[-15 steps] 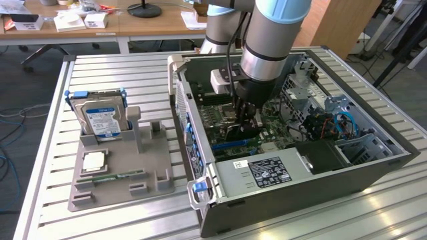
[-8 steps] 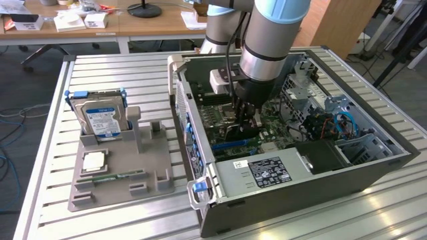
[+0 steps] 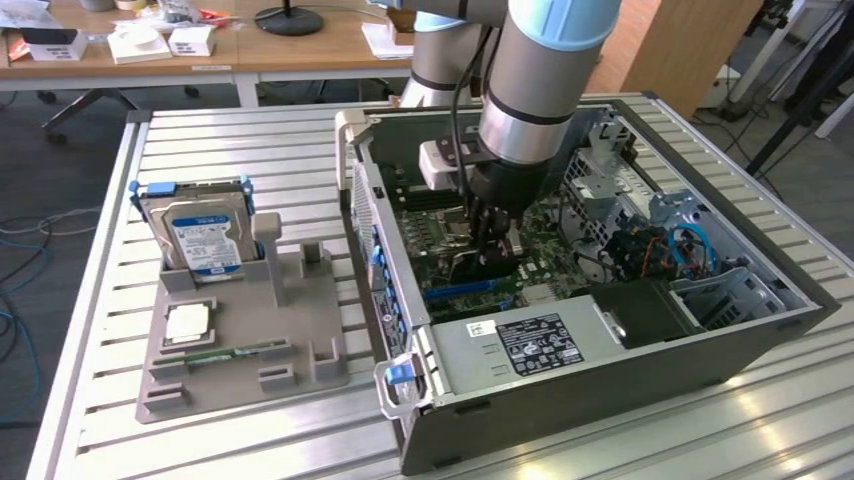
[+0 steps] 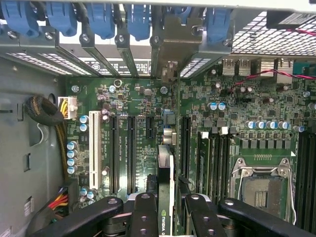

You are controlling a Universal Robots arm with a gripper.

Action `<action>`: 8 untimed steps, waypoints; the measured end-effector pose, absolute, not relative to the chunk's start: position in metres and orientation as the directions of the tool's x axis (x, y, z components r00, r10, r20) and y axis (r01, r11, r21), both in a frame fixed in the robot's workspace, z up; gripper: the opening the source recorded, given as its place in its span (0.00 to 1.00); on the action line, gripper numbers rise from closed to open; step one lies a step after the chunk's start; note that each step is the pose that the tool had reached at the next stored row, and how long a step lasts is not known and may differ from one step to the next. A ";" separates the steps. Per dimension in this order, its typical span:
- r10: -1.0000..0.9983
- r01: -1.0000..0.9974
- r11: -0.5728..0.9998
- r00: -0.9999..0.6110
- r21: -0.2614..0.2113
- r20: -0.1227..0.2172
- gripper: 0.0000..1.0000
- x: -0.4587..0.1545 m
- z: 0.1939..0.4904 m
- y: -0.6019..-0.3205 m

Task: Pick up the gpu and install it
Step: 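Insert the gpu into the slot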

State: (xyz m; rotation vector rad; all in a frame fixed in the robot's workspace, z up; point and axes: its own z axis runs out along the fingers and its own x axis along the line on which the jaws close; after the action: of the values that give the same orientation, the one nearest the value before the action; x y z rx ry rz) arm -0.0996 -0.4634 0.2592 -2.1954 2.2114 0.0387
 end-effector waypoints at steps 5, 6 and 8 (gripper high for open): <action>-0.999 -1.000 0.007 -0.007 0.000 -0.035 0.27 -0.100 0.258 -0.463; -0.999 -1.000 0.007 -0.007 0.000 -0.035 0.27 -0.100 0.258 -0.463; -0.999 -1.000 0.007 -0.007 0.000 -0.036 0.27 -0.100 0.257 -0.463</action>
State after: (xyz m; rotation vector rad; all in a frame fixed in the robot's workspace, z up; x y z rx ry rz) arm -0.0995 -0.4634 0.2573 -2.1953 2.2112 0.0387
